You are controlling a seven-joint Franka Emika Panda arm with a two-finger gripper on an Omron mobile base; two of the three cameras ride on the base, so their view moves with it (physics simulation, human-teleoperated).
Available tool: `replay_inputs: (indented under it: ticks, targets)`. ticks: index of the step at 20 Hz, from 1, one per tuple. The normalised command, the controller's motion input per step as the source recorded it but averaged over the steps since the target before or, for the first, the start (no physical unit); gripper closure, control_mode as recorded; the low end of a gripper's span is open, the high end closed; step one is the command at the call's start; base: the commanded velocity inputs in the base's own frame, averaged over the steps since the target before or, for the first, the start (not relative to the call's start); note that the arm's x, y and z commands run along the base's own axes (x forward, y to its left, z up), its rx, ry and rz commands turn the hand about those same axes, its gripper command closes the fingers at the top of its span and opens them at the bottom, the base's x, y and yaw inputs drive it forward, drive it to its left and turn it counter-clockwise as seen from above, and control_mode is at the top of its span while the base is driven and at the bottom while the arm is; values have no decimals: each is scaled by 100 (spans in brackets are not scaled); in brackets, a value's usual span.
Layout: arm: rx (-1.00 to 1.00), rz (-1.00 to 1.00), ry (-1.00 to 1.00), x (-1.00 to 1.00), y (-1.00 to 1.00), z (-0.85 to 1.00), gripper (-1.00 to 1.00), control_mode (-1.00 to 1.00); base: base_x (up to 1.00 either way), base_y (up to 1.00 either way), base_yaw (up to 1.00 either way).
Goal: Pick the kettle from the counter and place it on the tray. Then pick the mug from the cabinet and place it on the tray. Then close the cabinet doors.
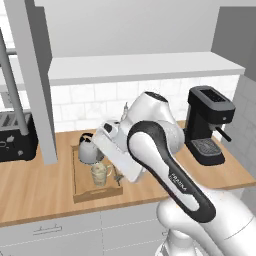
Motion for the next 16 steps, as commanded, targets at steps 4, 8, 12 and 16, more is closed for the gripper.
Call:
replay_inputs:
  ticks: [4, 8, 12, 16]
  targets:
    - [-35, 4, -48, -55, 19, 1, -100, -100, 0, 0, 0]
    - [-25, -1, -53, -53, 10, 16, -100, -100, 0, 0, 0]
    - [-9, -3, -44, -51, 29, -4, -100, -100, 0, 0, 0]
    - [0, -7, -39, -33, 50, -18, -100, -100, 0, 0, 0]
